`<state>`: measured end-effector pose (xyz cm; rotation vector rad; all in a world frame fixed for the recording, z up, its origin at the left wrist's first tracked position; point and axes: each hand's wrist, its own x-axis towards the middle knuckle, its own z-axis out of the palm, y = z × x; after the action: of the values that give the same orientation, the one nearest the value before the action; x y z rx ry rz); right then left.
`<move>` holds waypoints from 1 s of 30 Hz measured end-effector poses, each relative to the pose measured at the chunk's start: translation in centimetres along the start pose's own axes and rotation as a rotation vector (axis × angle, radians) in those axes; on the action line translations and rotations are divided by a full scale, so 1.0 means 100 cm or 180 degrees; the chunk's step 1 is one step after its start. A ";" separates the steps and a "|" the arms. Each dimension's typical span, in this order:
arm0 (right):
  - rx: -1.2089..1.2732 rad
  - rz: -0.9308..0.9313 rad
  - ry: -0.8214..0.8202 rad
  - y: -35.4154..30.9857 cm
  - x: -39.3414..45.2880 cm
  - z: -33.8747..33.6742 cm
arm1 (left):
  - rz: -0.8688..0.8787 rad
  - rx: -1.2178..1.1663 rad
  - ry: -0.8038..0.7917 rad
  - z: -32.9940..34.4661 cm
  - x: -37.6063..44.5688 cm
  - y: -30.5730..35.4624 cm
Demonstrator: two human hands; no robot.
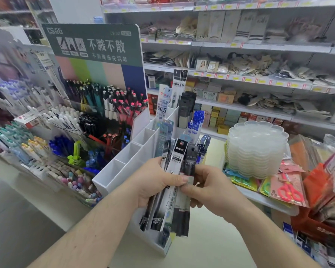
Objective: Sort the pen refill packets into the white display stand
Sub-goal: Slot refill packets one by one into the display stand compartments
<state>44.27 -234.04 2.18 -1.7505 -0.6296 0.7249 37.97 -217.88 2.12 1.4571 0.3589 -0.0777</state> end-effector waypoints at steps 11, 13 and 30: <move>0.0729 -0.0413 0.1931 -0.036 0.086 -0.064 | 0.0477 -0.0495 0.0546 -0.013 0.006 -0.007; 0.0527 -0.0466 0.1954 -0.035 0.113 -0.061 | 0.0542 -0.0552 0.0512 -0.014 0.006 -0.010; -0.1383 0.0306 0.1420 -0.030 0.178 -0.034 | 0.0597 -0.0504 0.0499 -0.017 0.005 -0.013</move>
<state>58.52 -222.55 2.93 -2.2651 -0.4134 0.2462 37.79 -216.27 0.58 1.3365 0.3462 0.2129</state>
